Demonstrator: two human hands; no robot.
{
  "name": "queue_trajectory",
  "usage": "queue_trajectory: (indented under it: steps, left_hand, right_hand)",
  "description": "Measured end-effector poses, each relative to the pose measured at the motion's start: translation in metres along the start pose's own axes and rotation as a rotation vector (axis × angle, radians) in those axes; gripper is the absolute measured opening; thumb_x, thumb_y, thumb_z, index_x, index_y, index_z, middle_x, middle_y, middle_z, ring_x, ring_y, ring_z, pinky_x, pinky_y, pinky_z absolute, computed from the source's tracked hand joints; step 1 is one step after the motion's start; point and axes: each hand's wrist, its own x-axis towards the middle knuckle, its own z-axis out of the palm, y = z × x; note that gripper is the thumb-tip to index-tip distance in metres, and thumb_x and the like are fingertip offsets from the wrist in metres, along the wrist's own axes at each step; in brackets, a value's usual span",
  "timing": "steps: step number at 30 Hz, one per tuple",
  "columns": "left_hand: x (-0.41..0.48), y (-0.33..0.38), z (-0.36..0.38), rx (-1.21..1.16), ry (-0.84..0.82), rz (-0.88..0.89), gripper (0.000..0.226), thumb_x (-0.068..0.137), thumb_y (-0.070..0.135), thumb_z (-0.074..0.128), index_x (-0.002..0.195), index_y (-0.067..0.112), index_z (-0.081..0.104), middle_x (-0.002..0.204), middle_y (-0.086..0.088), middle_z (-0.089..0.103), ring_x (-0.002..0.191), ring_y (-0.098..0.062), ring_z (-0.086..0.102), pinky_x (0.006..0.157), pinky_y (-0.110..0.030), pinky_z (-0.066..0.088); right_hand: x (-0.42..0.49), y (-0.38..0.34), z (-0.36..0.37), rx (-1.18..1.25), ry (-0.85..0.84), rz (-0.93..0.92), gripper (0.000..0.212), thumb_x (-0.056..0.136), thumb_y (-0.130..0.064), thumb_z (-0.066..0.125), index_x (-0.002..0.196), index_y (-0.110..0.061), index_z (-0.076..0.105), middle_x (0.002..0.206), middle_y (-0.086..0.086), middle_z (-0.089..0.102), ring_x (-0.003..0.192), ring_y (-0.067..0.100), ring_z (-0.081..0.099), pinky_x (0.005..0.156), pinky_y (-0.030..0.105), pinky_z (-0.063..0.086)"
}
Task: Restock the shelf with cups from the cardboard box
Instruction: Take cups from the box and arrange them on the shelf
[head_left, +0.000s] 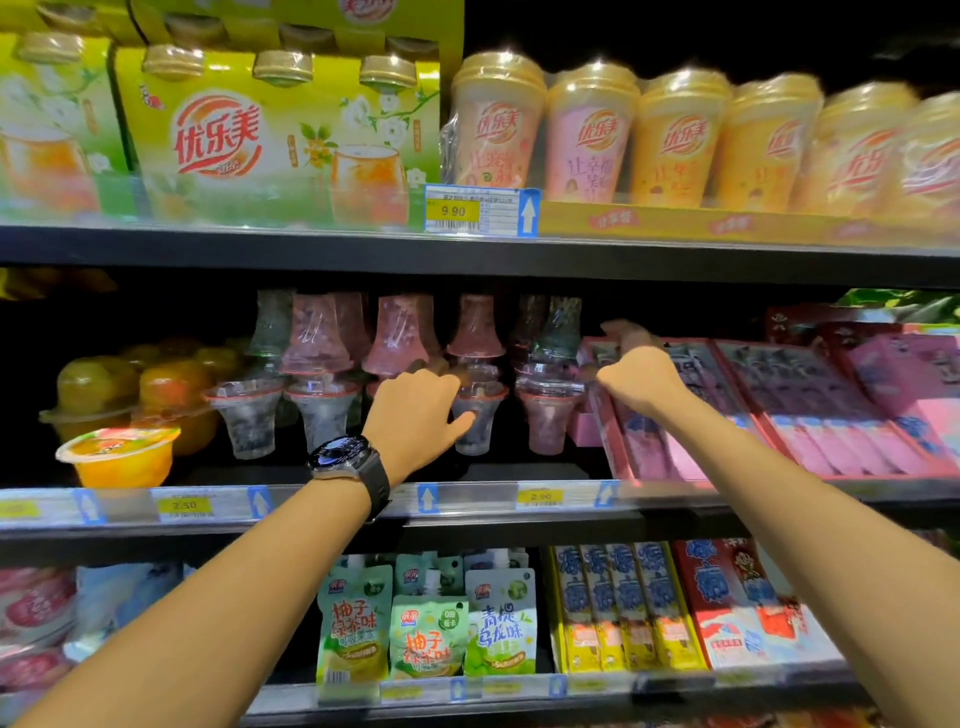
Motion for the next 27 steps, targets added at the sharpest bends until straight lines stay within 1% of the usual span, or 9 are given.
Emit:
queue_trajectory:
  steps: [3, 6, 9, 11, 14, 16, 19, 23, 27]
  left_hand:
    - [0.003, 0.005, -0.003, 0.009, -0.009, -0.02, 0.044, 0.096, 0.054, 0.045, 0.113, 0.016, 0.061, 0.095, -0.002, 0.064, 0.089, -0.022, 0.061, 0.064, -0.029, 0.035]
    - [0.008, 0.008, -0.003, 0.016, -0.005, -0.039, 0.048, 0.094, 0.06, 0.044, 0.114, 0.019, 0.061, 0.098, -0.001, 0.065, 0.09, -0.021, 0.062, 0.066, -0.03, 0.04]
    - [0.013, 0.013, 0.0, 0.033, -0.042, -0.058, 0.045, 0.094, 0.061, 0.044, 0.096, 0.019, 0.058, 0.092, 0.0, 0.062, 0.086, -0.02, 0.061, 0.066, -0.03, 0.041]
    - [0.017, 0.015, 0.002, 0.012, -0.066, -0.072, 0.042, 0.094, 0.059, 0.046, 0.09, 0.018, 0.054, 0.087, -0.001, 0.059, 0.081, -0.019, 0.057, 0.065, -0.028, 0.037]
    - [0.024, 0.016, 0.004, -0.001, -0.106, -0.104, 0.04, 0.095, 0.056, 0.047, 0.086, 0.017, 0.044, 0.084, 0.001, 0.051, 0.08, -0.019, 0.054, 0.066, -0.028, 0.037]
    - [0.029, 0.013, 0.009, -0.012, -0.101, -0.088, 0.043, 0.093, 0.059, 0.047, 0.096, 0.016, 0.051, 0.095, 0.0, 0.059, 0.091, -0.021, 0.06, 0.072, -0.029, 0.044]
    - [0.035, 0.005, 0.021, -0.036, -0.073, -0.064, 0.054, 0.089, 0.068, 0.046, 0.116, 0.022, 0.057, 0.113, 0.001, 0.062, 0.103, -0.023, 0.061, 0.088, -0.039, 0.051]
    - [0.034, 0.003, 0.022, -0.098, -0.02, -0.029, 0.057, 0.088, 0.064, 0.052, 0.13, 0.026, 0.051, 0.133, -0.001, 0.05, 0.124, -0.026, 0.047, 0.101, -0.042, 0.044]
    - [0.033, 0.006, 0.015, -0.084, 0.059, 0.024, 0.058, 0.089, 0.062, 0.052, 0.134, 0.026, 0.048, 0.133, 0.002, 0.046, 0.123, -0.023, 0.043, 0.101, -0.038, 0.04]
  right_hand:
    - [0.017, -0.01, -0.003, 0.014, 0.026, 0.013, 0.069, 0.081, -0.026, 0.075, 0.14, -0.006, 0.046, 0.142, 0.015, 0.049, 0.13, 0.032, 0.047, 0.105, 0.035, 0.04]
    - [0.037, -0.015, 0.003, 0.004, 0.034, 0.095, 0.063, 0.079, -0.04, 0.074, 0.13, -0.007, 0.056, 0.13, 0.013, 0.06, 0.118, 0.031, 0.058, 0.095, 0.033, 0.047]
    - [0.052, -0.02, 0.01, -0.008, 0.032, 0.093, 0.055, 0.08, -0.043, 0.07, 0.117, -0.003, 0.062, 0.119, 0.016, 0.064, 0.108, 0.033, 0.062, 0.084, 0.034, 0.051]
    - [0.062, -0.026, 0.015, -0.013, 0.071, 0.084, 0.057, 0.08, -0.045, 0.068, 0.119, -0.004, 0.062, 0.122, 0.018, 0.063, 0.112, 0.035, 0.06, 0.086, 0.036, 0.052]
    - [0.077, -0.032, 0.022, 0.049, 0.099, 0.107, 0.062, 0.074, -0.058, 0.066, 0.119, -0.015, 0.065, 0.125, 0.012, 0.064, 0.115, 0.035, 0.059, 0.091, 0.039, 0.053]
    - [0.088, -0.033, 0.027, 0.064, 0.082, 0.112, 0.063, 0.075, -0.06, 0.066, 0.122, -0.018, 0.063, 0.128, 0.01, 0.061, 0.119, 0.035, 0.057, 0.094, 0.039, 0.051]
    - [0.1, -0.032, 0.034, 0.056, 0.109, 0.117, 0.054, 0.083, -0.043, 0.067, 0.126, -0.012, 0.059, 0.134, 0.015, 0.057, 0.124, 0.036, 0.052, 0.096, 0.04, 0.048]
    - [0.106, -0.037, 0.043, 0.047, 0.101, 0.07, 0.06, 0.082, -0.036, 0.071, 0.134, -0.011, 0.053, 0.138, 0.016, 0.053, 0.126, 0.037, 0.05, 0.099, 0.041, 0.047]
    - [0.108, -0.04, 0.047, 0.027, 0.053, 0.02, 0.066, 0.075, -0.036, 0.076, 0.134, -0.018, 0.053, 0.139, 0.01, 0.053, 0.126, 0.033, 0.05, 0.1, 0.04, 0.048]
